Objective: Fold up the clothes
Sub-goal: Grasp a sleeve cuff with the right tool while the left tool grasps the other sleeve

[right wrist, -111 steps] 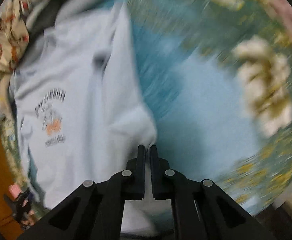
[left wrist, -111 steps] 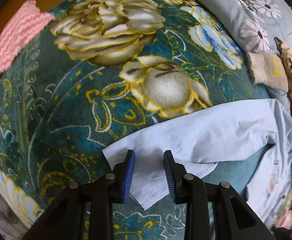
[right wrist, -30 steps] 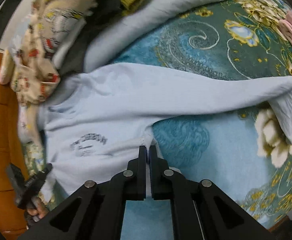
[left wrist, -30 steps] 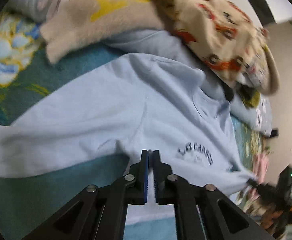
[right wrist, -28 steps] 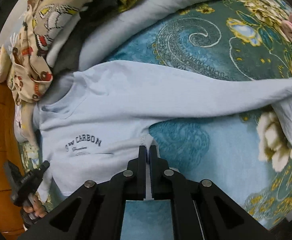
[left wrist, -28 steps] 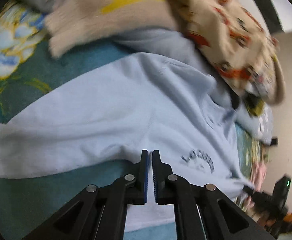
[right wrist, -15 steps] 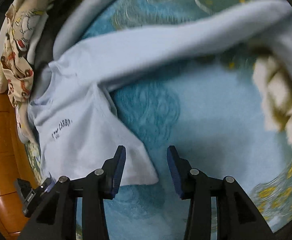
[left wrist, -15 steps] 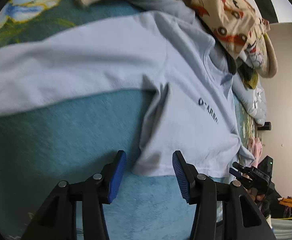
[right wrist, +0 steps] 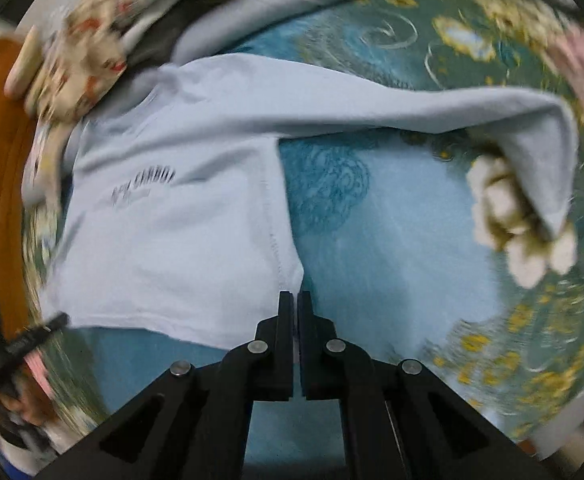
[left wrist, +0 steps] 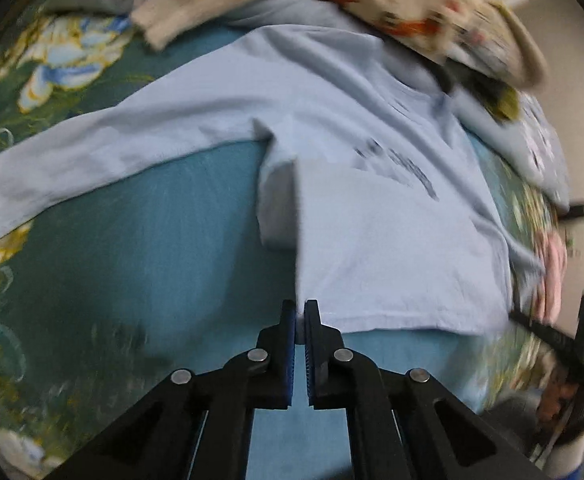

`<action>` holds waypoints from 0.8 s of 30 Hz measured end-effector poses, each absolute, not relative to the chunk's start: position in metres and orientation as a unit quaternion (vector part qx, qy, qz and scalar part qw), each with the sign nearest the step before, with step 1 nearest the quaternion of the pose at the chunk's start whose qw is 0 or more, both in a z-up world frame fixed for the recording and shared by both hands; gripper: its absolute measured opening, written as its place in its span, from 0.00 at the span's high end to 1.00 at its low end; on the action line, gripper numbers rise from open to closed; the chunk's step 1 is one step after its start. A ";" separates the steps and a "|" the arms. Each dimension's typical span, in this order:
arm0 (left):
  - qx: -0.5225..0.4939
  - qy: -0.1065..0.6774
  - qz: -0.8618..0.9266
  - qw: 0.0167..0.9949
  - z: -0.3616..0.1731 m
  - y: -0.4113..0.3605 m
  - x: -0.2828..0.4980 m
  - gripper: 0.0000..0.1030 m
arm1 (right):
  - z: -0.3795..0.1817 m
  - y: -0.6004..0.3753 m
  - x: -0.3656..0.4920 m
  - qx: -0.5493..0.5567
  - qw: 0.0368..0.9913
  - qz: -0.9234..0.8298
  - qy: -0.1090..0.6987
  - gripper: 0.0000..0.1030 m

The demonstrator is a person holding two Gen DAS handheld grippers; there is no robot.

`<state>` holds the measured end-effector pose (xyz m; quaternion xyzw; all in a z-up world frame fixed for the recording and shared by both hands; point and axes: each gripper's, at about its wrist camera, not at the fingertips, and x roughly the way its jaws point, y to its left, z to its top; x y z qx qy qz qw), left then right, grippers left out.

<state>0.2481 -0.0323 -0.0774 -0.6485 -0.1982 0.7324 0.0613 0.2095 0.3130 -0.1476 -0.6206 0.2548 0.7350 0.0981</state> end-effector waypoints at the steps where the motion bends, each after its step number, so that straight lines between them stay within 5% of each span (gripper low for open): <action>1: -0.652 -0.186 0.732 0.068 -0.071 -0.028 0.263 0.96 | -0.144 0.306 0.219 -0.629 0.091 0.736 0.235 0.99; 11: -0.731 -0.183 0.654 0.066 -0.130 -0.017 0.395 0.96 | -0.146 0.275 0.281 -0.703 0.068 0.679 0.201 0.99; 20: -0.734 -0.231 0.633 0.090 -0.140 -0.039 0.390 0.93 | -0.161 0.250 0.273 -0.750 0.064 0.648 0.116 0.99; 24: -0.694 -0.308 0.642 0.106 -0.125 -0.078 0.380 0.80 | -0.142 0.278 0.268 -0.679 0.059 0.699 0.217 0.99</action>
